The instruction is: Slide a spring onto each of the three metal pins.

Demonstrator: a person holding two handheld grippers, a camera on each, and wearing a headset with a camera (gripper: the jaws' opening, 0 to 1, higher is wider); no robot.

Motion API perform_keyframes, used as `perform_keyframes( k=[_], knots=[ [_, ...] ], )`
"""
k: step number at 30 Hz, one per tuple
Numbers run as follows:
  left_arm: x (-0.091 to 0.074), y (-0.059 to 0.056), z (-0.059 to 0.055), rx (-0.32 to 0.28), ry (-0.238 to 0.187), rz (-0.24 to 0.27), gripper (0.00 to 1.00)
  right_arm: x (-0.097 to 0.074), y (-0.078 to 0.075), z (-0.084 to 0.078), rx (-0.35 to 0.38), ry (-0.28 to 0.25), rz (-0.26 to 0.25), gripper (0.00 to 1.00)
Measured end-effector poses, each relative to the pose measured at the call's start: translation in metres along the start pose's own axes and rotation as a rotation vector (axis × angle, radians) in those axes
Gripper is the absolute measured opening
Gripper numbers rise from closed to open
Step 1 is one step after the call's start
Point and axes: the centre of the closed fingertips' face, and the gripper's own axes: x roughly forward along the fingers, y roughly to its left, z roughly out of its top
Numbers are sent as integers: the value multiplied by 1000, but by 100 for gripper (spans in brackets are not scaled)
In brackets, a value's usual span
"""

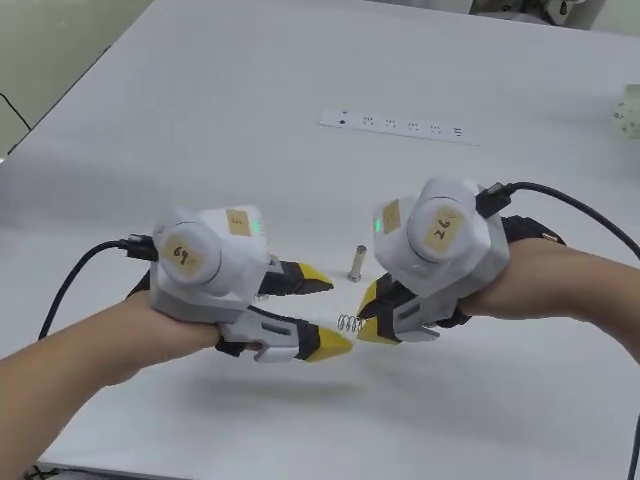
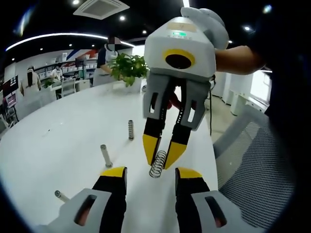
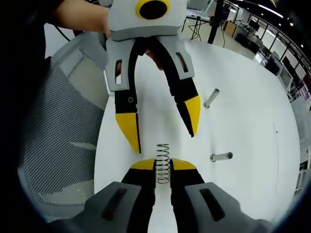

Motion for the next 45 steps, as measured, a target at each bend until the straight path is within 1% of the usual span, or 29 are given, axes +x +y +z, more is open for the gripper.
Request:
perform_keyframes(
  k=[4, 10, 15, 20, 24, 31, 33, 40, 45],
  knots=[
    [2, 0, 0, 10, 0, -4, 26, -1, 2, 2, -5, -5, 3, 8],
    [4, -4, 1, 13, 1, -24, 17, -2, 3, 4, -12, -9, 3, 8],
    [5, -8, -2, 15, 9, -34, 14, -4, 3, 4, -21, -7, 0, 8],
    [6, -10, -1, 19, 5, -39, 10, -5, 3, 5, -35, -7, -2, 8],
    [6, -13, -1, 28, 7, -46, 4, -6, 6, 6, -37, -11, 6, 8],
    [5, -16, 0, 52, 2, -56, 2, -7, 7, 5, -64, -14, 4, 8],
    [5, -17, 0, 51, 1, -57, 2, -8, 8, 6, -66, -17, 3, 8],
    [3, -18, 3, 66, -4, -60, 2, -10, 10, 7, -82, -45, 3, 8],
    [2, -20, 2, 60, -3, -66, 1, -10, 13, 8, -102, -59, 3, 8]
  ],
)
